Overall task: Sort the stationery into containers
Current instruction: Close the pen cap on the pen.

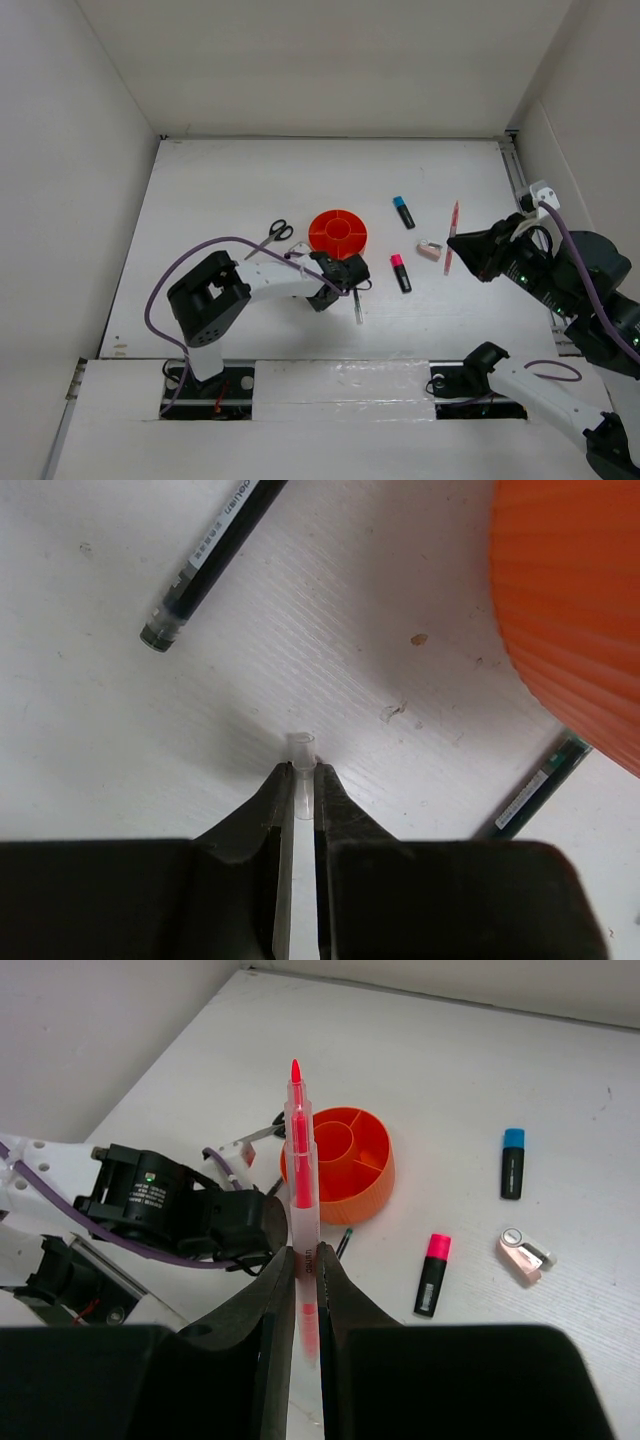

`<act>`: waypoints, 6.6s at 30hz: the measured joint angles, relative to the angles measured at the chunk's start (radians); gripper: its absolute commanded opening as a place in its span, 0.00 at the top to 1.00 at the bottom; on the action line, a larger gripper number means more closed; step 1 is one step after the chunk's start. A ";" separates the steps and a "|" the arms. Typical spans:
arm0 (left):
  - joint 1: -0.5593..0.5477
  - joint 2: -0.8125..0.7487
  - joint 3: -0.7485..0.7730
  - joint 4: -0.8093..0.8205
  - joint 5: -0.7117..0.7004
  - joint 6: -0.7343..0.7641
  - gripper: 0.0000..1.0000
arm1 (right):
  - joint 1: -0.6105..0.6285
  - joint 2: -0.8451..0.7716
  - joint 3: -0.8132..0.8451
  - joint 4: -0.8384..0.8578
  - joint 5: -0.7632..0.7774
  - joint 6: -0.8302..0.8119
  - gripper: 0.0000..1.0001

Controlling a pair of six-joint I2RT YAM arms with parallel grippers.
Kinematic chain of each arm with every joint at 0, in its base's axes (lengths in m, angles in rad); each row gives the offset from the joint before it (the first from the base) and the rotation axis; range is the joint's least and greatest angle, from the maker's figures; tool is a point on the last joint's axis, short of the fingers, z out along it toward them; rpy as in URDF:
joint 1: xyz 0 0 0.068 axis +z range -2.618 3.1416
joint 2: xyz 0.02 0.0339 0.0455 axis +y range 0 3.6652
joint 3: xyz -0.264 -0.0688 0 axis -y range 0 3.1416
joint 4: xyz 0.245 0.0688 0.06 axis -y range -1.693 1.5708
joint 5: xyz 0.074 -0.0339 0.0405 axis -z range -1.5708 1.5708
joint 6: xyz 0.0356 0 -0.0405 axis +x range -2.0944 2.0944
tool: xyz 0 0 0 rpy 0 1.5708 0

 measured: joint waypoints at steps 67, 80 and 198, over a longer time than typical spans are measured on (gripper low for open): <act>0.281 -1.025 -0.219 0.782 0.439 1.147 1.00 | 0.210 0.546 -0.604 1.492 -0.688 0.629 1.00; 0.281 -1.033 -0.230 0.781 0.448 1.147 1.00 | 0.208 0.546 -0.604 1.492 -0.669 0.629 1.00; 0.283 -1.011 -0.250 0.816 0.594 1.156 1.00 | 0.216 0.469 -0.676 1.566 -0.483 0.655 1.00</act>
